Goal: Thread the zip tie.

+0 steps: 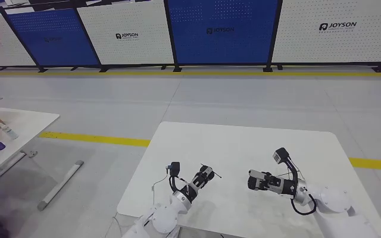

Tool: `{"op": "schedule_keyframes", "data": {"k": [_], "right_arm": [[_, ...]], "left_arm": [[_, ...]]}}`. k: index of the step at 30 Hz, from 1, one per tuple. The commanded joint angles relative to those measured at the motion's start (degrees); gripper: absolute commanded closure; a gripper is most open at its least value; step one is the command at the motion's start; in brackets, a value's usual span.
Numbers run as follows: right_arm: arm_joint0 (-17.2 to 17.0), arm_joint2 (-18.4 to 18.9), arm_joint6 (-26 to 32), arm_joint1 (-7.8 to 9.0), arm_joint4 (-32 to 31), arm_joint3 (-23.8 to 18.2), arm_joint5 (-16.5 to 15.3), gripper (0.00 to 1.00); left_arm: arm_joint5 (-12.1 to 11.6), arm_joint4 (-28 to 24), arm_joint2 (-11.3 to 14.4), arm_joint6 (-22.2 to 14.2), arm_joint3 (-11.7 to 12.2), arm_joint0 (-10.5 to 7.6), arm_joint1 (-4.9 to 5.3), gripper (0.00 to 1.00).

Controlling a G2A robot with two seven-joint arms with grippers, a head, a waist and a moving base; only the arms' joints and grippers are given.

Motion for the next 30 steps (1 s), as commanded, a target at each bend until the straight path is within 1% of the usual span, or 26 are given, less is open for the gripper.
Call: {"op": "schedule_keyframes", "data": {"k": [1,3,4,5,7,9,10,11,27,30], "right_arm": [[0.0,0.0,0.0,0.0,0.0,0.0,0.0,0.0],[0.0,0.0,0.0,0.0,0.0,0.0,0.0,0.0],[0.0,0.0,0.0,0.0,0.0,0.0,0.0,0.0],[0.0,0.0,0.0,0.0,0.0,0.0,0.0,0.0],[0.0,0.0,0.0,0.0,0.0,0.0,0.0,0.0],[0.0,0.0,0.0,0.0,0.0,0.0,0.0,0.0],[0.0,0.0,0.0,0.0,0.0,0.0,0.0,0.0],[0.0,0.0,0.0,0.0,0.0,0.0,0.0,0.0],[0.0,0.0,0.0,0.0,0.0,0.0,0.0,0.0],[0.0,0.0,0.0,0.0,0.0,0.0,0.0,0.0]], "left_arm": [[0.15,-3.13,-0.05,-1.75,-0.3,0.03,-0.09,1.0],[0.49,-7.92,-0.69,-2.76,-0.66,0.28,-0.21,1.0],[1.38,-10.32,-0.97,-3.41,-0.78,0.09,-0.29,1.0],[1.68,-10.35,-1.04,-3.47,-0.68,-0.24,-0.31,1.0],[1.4,-10.26,-0.63,-2.97,-0.3,-0.51,-0.46,1.0],[1.37,-11.16,-0.31,-3.59,-0.05,-0.56,-0.56,1.0],[1.93,-12.74,-0.27,-5.03,-0.04,-0.52,-0.57,1.0],[4.06,-15.63,-0.24,-9.36,-0.04,-0.54,-0.46,1.0],[4.03,-15.71,-0.24,-9.31,-0.05,-0.56,-0.47,1.0],[3.18,-17.37,-0.72,-8.9,-0.3,-0.54,-0.55,1.0]]}}
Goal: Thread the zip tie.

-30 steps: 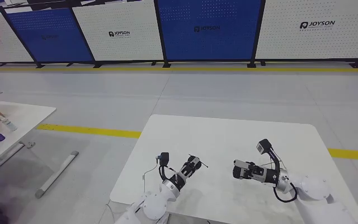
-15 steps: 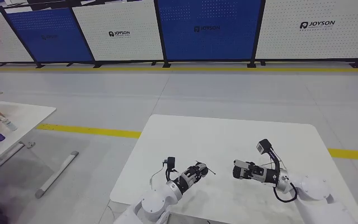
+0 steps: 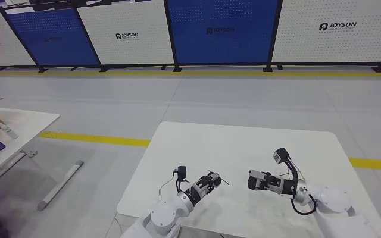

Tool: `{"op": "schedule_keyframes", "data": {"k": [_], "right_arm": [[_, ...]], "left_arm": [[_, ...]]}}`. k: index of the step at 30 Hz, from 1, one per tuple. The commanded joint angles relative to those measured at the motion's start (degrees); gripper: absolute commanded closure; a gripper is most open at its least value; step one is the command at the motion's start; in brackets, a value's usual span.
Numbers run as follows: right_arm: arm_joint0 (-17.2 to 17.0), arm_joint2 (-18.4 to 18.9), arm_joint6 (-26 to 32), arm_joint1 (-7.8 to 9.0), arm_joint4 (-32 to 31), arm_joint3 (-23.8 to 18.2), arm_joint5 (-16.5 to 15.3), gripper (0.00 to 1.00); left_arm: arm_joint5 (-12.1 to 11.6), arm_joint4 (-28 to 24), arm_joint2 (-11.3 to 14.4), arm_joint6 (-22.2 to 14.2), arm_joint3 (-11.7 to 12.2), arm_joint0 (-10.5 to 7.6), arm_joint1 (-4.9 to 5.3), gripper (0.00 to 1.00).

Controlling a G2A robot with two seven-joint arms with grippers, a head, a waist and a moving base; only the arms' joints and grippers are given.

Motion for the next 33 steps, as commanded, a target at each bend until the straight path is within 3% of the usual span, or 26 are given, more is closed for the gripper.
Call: {"op": "schedule_keyframes", "data": {"k": [1,5,14,17,21,26,30,33], "right_arm": [[0.0,0.0,0.0,0.0,0.0,0.0,0.0,0.0],[0.0,0.0,0.0,0.0,0.0,0.0,0.0,0.0],[-0.1,-0.45,0.52,0.05,-1.23,-1.12,0.17,0.0],[-0.29,1.38,0.11,0.81,-5.51,-2.76,1.01,0.0],[-1.76,7.43,1.44,2.65,-10.6,-6.58,3.36,0.0],[-3.18,14.29,7.94,4.85,-16.01,-11.08,4.82,0.0],[-2.01,15.41,12.04,5.94,-23.35,-12.75,8.15,0.0],[-1.45,15.65,9.51,5.95,-24.17,-12.23,10.21,0.0]], "left_arm": [[-1.02,-2.08,-0.52,-0.29,-0.33,0.18,-0.05,1.0],[-2.3,-5.99,-1.61,-3.6,-0.28,0.35,0.05,1.0],[-2.3,-5.99,-1.61,-3.6,-0.28,0.35,0.05,1.0],[-2.3,-5.99,-1.61,-3.6,-0.28,0.35,0.05,1.0],[-2.3,-5.99,-1.61,-3.6,-0.28,0.35,0.05,1.0],[-2.3,-5.99,-1.61,-3.6,-0.28,0.35,0.05,1.0],[-2.3,-5.99,-1.61,-3.6,-0.28,0.35,0.05,1.0],[-2.3,-5.99,-1.61,-3.6,-0.28,0.35,0.05,1.0]]}}
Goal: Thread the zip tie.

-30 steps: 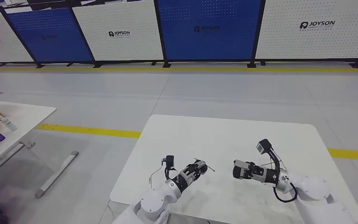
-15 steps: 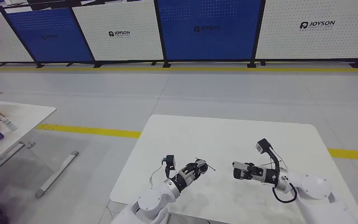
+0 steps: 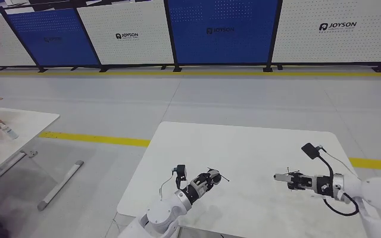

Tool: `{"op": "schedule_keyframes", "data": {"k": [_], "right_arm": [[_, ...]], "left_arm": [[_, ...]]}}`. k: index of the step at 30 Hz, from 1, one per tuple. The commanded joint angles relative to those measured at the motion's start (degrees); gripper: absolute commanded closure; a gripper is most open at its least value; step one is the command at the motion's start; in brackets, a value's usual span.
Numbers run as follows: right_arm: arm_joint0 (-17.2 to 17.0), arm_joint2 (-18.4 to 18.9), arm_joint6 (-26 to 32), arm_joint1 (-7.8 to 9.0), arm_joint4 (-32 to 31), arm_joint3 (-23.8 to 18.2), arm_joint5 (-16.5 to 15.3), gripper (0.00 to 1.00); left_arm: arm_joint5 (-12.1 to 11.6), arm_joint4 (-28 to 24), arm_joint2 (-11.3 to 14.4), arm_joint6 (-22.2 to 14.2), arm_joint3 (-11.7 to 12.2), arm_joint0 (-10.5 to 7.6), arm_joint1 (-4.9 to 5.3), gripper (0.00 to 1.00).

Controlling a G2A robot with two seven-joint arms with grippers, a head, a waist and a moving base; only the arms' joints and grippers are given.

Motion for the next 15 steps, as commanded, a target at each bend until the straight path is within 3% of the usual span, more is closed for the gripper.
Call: {"op": "schedule_keyframes", "data": {"k": [1,9,11,15], "right_arm": [[-0.01,0.02,-0.92,-0.03,0.17,0.06,-0.09,0.0],[-0.08,0.08,-1.52,-0.02,-0.1,0.05,0.03,0.0],[-0.57,-0.27,-2.6,0.25,-4.51,-1.76,0.49,0.0],[1.28,1.09,3.09,1.15,-6.37,-1.62,-1.79,0.0]], "left_arm": [[0.0,0.0,0.0,0.0,0.0,0.0,0.0,1.0],[0.0,0.0,0.0,0.0,0.0,0.0,0.0,1.0],[0.0,0.0,0.0,0.0,0.0,0.0,0.0,1.0],[0.0,0.0,0.0,0.0,0.0,0.0,0.0,1.0]]}}
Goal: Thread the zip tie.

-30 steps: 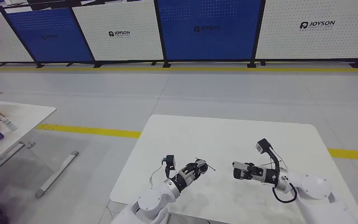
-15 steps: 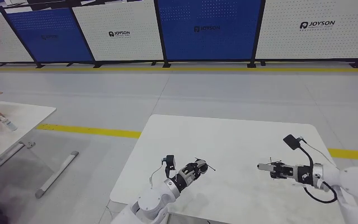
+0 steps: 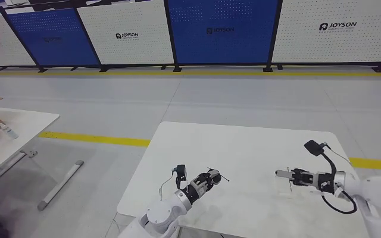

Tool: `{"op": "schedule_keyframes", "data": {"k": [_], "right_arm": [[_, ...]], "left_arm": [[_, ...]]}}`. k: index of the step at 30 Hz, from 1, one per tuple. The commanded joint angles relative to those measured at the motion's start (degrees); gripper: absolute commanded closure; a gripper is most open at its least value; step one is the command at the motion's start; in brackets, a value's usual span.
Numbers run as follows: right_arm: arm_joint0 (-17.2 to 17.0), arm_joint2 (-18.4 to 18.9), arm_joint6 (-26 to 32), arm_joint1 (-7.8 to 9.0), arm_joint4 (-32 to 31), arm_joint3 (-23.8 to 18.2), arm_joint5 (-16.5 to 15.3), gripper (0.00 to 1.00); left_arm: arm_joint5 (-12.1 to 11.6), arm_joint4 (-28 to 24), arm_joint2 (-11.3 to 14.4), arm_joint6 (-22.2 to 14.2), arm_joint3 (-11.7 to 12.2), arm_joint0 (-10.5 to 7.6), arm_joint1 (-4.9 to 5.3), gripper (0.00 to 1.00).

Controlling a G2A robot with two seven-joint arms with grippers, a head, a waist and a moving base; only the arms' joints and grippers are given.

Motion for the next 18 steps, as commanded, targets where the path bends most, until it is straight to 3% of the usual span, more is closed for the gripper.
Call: {"op": "schedule_keyframes", "data": {"k": [1,3,5,10,18], "right_arm": [[1.53,0.06,3.93,0.48,-2.34,0.15,-1.14,0.0],[2.63,-1.49,3.93,0.85,-4.63,0.39,-2.02,0.0],[5.02,-5.75,3.93,1.48,-9.17,1.61,-3.06,0.0],[13.34,-15.0,3.93,1.74,-12.12,8.83,-2.05,0.0],[14.46,-15.64,3.93,1.61,-10.61,10.1,-1.59,0.0]], "left_arm": [[0.0,0.0,0.0,0.0,0.0,0.0,0.0,1.0],[0.0,0.0,0.0,0.0,0.0,0.0,0.0,1.0],[0.0,0.0,0.0,0.0,0.0,0.0,0.0,1.0],[0.0,0.0,0.0,0.0,0.0,0.0,0.0,1.0],[0.0,0.0,0.0,0.0,0.0,0.0,0.0,1.0]]}}
